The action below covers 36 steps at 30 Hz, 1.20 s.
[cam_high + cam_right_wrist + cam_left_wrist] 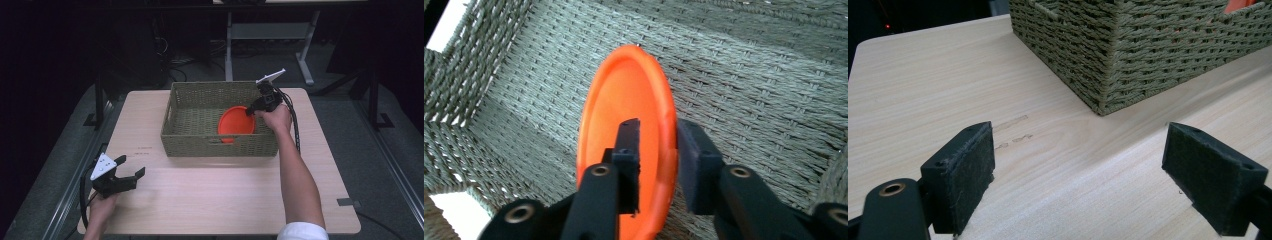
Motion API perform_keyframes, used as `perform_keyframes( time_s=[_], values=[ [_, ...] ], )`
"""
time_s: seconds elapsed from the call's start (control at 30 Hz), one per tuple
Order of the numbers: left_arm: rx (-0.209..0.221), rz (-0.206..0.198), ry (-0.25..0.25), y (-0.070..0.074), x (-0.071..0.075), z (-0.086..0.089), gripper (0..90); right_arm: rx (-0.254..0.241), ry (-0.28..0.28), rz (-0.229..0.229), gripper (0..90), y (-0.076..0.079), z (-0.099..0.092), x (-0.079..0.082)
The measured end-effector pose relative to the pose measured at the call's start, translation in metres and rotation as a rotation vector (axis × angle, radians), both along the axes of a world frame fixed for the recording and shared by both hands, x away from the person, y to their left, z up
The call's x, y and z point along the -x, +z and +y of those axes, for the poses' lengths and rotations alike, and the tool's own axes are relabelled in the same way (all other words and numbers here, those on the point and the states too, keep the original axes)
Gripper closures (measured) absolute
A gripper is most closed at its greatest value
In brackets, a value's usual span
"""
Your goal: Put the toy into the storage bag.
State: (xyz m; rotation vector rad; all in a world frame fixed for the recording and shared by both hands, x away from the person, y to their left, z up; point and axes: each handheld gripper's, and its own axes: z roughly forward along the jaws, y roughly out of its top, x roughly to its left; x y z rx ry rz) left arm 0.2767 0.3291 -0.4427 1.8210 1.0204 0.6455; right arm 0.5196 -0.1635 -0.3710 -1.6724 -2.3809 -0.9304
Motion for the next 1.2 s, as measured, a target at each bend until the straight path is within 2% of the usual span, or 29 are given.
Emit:
perform_keyframes(
  time_s=[0.2,0.3,0.4,0.47,0.57,0.87,1.03,1.07,1.2],
  values=[
    [-0.001,-0.003,0.002,0.0,0.0,-0.001,12.9,-0.001,-0.004,-0.001,62.2,-0.001,-0.002,0.002],
    [-0.003,0.0,0.003,0.0,0.001,0.0,12.9,0.019,-0.024,0.004,58.2,-0.003,-0.005,0.002],
    [0.001,-0.001,0.005,0.001,0.001,0.0,12.9,0.021,-0.031,0.009,57.7,-0.004,-0.009,0.003],
    [-0.007,0.002,0.003,0.0,0.001,0.0,12.9,-0.032,-0.033,-0.015,57.1,0.002,-0.015,0.005],
    [0.003,0.002,0.005,0.001,0.001,0.0,12.9,-0.061,-0.025,-0.03,54.8,0.006,-0.017,0.007],
    [-0.009,0.0,0.001,0.001,0.002,-0.001,12.9,-0.156,0.018,-0.064,44.8,0.021,-0.023,0.019],
    [-0.012,-0.001,0.002,0.001,0.002,-0.001,12.9,-0.188,0.037,-0.079,41.3,0.027,-0.026,0.025],
    [-0.013,0.0,0.001,0.001,0.002,-0.001,12.9,-0.208,0.042,-0.084,39.4,0.028,-0.029,0.027],
    [-0.014,-0.002,-0.003,0.001,0.002,-0.001,12.9,-0.222,0.042,-0.082,37.0,0.029,-0.032,0.031]
  ],
)
